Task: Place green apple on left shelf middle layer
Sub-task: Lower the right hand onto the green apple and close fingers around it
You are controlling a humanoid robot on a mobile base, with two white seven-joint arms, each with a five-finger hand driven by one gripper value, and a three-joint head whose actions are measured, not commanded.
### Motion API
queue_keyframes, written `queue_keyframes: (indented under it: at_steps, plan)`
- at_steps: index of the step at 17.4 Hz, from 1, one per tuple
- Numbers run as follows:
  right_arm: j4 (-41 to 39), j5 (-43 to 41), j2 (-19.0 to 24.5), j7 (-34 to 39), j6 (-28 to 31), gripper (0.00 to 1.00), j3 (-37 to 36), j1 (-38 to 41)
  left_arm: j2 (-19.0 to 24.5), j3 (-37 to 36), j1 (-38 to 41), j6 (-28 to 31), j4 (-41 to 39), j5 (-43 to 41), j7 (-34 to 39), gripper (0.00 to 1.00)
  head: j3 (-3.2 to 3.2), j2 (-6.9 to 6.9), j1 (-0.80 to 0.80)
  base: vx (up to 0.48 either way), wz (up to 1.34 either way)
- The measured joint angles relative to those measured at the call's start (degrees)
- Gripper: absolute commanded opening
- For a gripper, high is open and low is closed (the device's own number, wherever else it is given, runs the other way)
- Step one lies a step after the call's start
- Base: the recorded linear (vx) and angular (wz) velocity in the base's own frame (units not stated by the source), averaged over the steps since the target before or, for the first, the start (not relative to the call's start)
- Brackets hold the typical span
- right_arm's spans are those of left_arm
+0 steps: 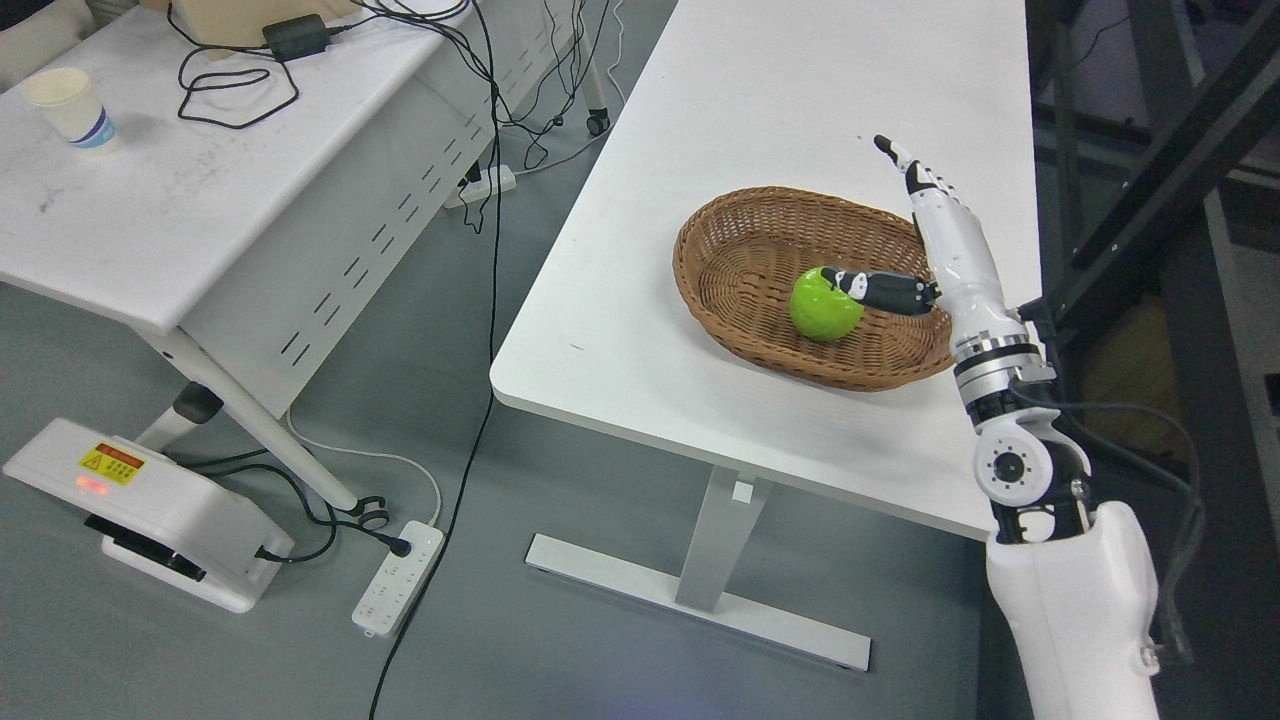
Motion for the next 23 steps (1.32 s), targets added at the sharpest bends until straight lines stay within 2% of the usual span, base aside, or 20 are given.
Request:
queue_keyframes:
  at_steps: [14, 23]
  plan:
    - [18.57, 14.16, -0.5, 0.04, -1.85, 0.98, 13.32, -8.76, 0.0, 0.0, 0.0, 0.0, 0.0, -0.01, 0.0, 1.0, 0.0, 0.0, 0.0, 0.027, 0.0]
    - [24.93, 16.99, -0.93, -0.17, -1.93, 0.95, 17.33, -11.05, 0.0, 0.0, 0.0, 0.0, 0.0, 0.0, 0.0, 1.0, 0.0, 0.0, 0.0, 0.007, 0.0]
